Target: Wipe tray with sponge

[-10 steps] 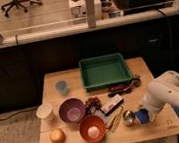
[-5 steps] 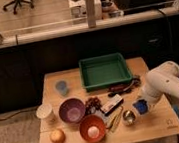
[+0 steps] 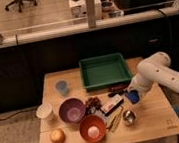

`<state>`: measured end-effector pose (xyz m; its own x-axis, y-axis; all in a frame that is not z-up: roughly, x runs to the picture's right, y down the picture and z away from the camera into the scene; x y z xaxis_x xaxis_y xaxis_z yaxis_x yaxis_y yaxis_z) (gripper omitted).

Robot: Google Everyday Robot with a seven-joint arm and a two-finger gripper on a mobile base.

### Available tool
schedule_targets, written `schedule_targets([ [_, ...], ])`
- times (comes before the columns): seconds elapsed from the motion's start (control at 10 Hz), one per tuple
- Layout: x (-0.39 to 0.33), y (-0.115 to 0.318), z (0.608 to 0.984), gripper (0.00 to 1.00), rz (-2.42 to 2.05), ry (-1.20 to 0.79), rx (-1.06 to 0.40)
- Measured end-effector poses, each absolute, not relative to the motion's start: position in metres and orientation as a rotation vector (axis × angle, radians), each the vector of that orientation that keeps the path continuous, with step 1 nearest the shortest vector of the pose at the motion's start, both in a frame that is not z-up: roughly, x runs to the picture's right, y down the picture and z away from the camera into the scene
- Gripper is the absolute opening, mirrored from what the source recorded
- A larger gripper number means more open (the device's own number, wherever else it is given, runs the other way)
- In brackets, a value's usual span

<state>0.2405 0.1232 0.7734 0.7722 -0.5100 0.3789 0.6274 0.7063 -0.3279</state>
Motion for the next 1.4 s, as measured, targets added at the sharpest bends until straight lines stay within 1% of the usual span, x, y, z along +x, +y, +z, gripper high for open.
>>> schedule_targets([
  [0.5,0.209,0.091,0.801,0.00,-0.681,-0.305,-0.429],
  [1.0,0.198,0.061,0.828,0.00,-0.667,-0.317,-0.414],
  [1.4,0.189,0.038,0.840,0.00,-0.650,-0.329,-0.395],
])
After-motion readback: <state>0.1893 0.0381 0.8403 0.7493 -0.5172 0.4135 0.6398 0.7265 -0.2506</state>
